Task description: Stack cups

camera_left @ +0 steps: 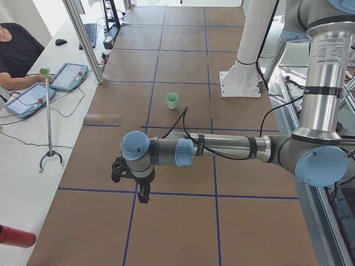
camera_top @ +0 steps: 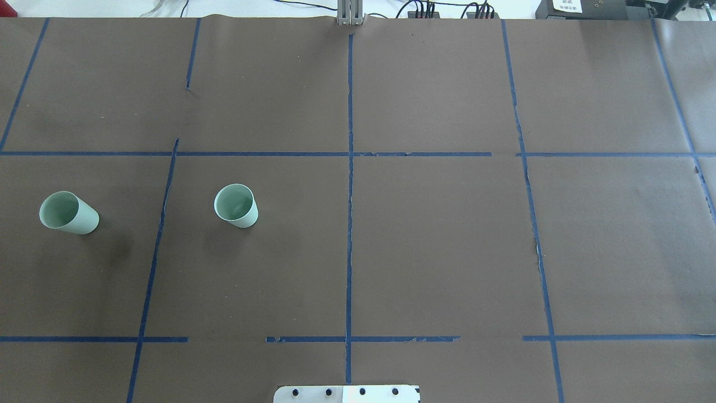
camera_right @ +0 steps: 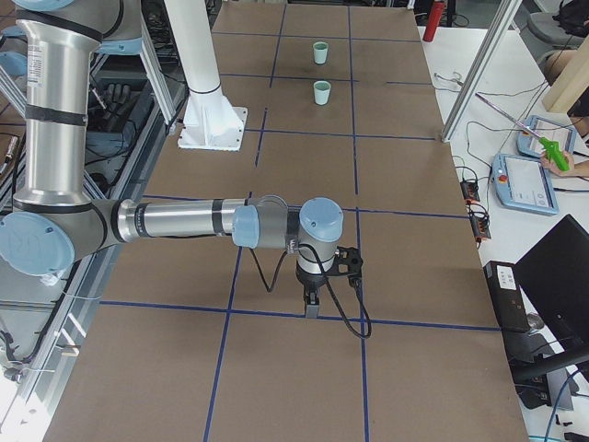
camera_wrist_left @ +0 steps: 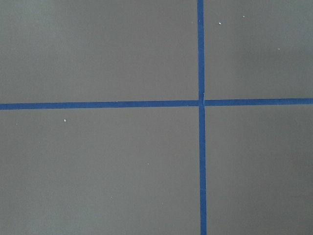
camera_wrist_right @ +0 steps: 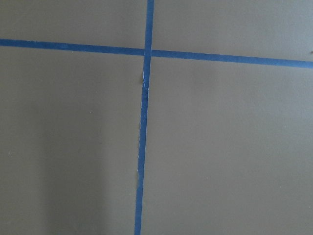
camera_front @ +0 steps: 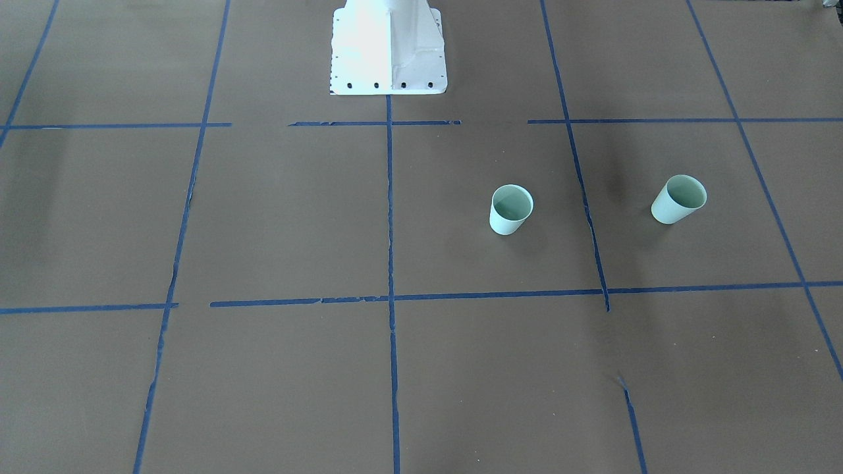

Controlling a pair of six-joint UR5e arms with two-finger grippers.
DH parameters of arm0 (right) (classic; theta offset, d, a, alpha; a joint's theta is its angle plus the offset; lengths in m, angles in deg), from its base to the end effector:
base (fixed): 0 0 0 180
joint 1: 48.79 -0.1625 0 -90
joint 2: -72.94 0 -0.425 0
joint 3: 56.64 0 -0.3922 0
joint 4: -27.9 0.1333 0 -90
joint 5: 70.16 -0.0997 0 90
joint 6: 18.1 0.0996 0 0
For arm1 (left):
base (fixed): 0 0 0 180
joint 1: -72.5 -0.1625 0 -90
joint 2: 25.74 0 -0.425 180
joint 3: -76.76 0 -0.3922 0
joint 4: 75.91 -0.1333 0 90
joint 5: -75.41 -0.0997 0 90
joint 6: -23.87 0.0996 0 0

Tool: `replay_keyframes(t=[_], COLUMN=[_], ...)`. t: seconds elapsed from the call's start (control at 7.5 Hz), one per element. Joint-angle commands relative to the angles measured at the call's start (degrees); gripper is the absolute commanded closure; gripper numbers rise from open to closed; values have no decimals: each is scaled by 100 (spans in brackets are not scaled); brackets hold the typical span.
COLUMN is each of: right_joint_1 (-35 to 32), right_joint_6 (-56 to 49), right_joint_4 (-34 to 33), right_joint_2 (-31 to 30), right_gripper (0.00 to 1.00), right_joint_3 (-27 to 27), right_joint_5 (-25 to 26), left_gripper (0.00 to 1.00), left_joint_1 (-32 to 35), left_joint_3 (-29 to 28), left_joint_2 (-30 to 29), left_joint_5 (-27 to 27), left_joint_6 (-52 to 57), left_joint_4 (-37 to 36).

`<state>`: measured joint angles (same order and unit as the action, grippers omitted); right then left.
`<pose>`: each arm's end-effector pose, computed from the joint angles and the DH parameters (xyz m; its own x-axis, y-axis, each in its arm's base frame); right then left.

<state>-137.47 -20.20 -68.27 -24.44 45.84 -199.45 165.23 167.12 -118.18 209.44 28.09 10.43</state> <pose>0.0602 -0.4358 0.6280 0.7727 -0.0426 0.6334 0.0514 0.9987 0.0045 -0.0882 -0.5048 0.6411 0.7192 0.0290 -0.6942 -0.0053 0.9993 0.0362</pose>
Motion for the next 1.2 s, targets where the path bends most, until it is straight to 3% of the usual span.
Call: replay_keyframes(t=[0.0,0.27,0.67,0.93,1.07], right_joint_1=[0,0,0,0,0], right_joint_6=[-1,-1,-1,-1,-1], right_joint_4=[2,2,2,-7,-7], right_joint_2=[0,0,0,0,0], right_gripper=[0,0,0,0,0], right_joint_3=[0,0,0,0,0], right_joint_5=[0,0,0,0,0], left_gripper=[0,0,0,0,0], left_joint_1=[0,-9,-369,-1094,-1804], left_joint_3=[60,270,614,903,1052], left_joint_2=[-46,-55,-107,-46,-11], left_joint_5=[9,323,334,317,256], left_joint_6=[0,9,-305,-1854,-2864], left_joint_4=[14,32,67,627,934])
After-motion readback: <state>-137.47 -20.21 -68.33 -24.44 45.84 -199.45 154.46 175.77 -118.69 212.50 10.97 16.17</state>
